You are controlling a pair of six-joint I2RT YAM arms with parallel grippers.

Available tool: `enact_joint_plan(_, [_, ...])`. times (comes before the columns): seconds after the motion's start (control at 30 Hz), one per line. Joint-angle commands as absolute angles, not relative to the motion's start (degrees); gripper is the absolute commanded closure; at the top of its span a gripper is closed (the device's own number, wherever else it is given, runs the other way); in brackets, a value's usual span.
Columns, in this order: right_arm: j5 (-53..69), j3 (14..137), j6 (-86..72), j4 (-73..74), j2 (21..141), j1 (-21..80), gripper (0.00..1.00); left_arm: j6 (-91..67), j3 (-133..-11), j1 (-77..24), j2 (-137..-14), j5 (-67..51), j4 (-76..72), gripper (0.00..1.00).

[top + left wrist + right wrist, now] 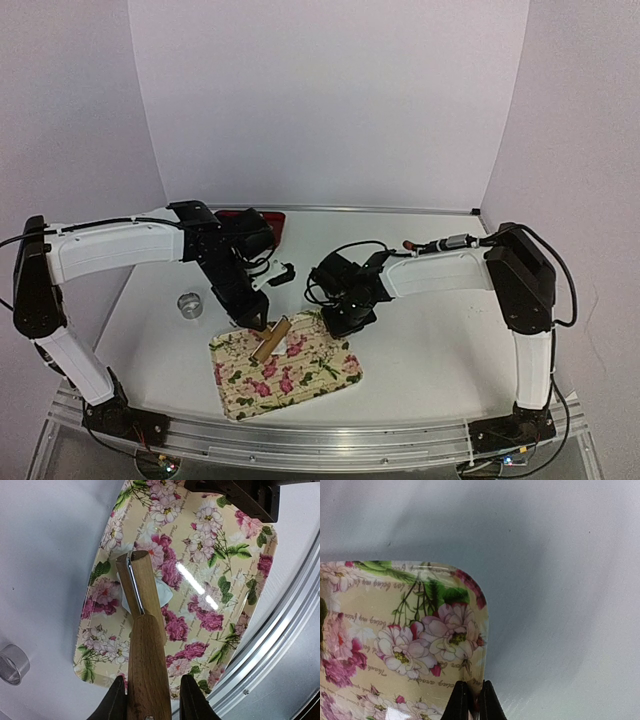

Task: Roll out the dumpling wrappers from the dough

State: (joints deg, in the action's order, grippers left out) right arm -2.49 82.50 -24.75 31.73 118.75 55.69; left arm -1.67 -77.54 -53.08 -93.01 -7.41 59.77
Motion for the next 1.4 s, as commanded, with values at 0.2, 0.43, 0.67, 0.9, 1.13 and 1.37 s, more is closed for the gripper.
enact_joint_plan(0.2, [-3.60,82.56,-22.20,35.20,119.90,56.69,1.00,-1.71,-76.89,-53.44,-96.44,-7.13,60.11,1.00])
enact_joint_plan(0.43, [-3.43,82.83,-22.76,35.22,120.46,56.69,1.00,-3.79,-77.18,-53.44,-98.92,-7.88,62.98,1.00])
enact_joint_plan(0.67, [-4.11,81.87,-23.29,35.24,120.06,56.67,1.00,-6.99,-76.16,-53.35,-100.20,-11.20,63.36,1.00])
enact_joint_plan(0.9, [-5.10,81.39,-25.14,35.24,119.57,56.69,1.00,-9.93,-75.44,-53.35,-101.07,-13.21,63.72,1.00])
enact_joint_plan(1.13, [-6.75,80.94,-25.84,35.24,118.81,56.64,1.00,-12.41,-73.93,-53.35,-101.27,-15.96,64.04,1.00])
enact_joint_plan(1.37, [-7.30,80.62,-25.83,35.24,118.41,56.68,1.00,-12.31,-72.52,-53.08,-103.20,-18.19,63.97,1.00])
